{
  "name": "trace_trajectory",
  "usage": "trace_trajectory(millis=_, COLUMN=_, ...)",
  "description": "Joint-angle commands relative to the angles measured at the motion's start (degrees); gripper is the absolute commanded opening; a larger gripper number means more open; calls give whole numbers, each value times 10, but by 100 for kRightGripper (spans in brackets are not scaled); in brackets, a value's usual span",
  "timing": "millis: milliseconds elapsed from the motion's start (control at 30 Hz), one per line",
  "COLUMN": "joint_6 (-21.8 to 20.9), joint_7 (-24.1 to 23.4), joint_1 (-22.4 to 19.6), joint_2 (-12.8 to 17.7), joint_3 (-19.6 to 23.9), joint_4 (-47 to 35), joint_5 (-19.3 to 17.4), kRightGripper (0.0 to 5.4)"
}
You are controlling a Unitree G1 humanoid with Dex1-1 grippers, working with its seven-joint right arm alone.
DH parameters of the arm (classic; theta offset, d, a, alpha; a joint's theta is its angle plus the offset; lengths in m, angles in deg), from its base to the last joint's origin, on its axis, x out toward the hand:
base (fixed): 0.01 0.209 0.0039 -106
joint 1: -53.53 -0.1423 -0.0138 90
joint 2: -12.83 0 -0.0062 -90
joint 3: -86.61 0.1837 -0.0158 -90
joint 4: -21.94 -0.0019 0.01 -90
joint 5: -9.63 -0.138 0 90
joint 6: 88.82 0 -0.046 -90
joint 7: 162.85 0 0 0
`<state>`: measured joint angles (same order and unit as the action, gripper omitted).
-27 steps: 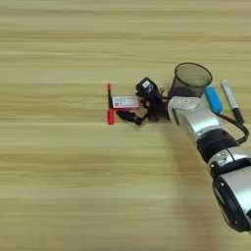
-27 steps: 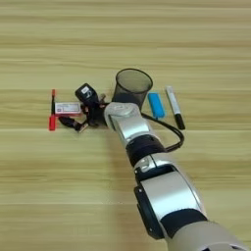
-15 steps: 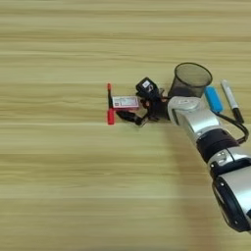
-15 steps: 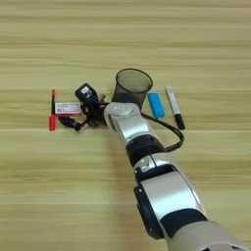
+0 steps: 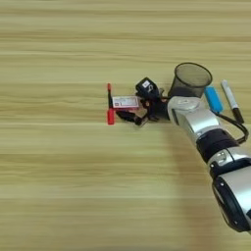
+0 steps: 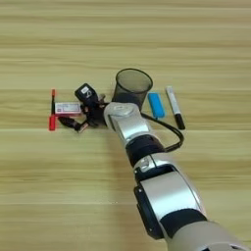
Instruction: Move the objects on the table
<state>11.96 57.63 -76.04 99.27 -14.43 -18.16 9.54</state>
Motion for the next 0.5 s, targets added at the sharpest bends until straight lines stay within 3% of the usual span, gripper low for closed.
trace_trajectory(millis=33, joint_6=14, joint_7=-6, joint_1=-5, joint_2=1, joint_3=-8, joint_4=2, joint_5=19, kRightGripper=507)
trace_trajectory(millis=500, joint_6=15, joint_7=-6, joint_1=-5, joint_2=2, joint_3=-2, joint_4=-1, joint_5=15, kRightGripper=396)
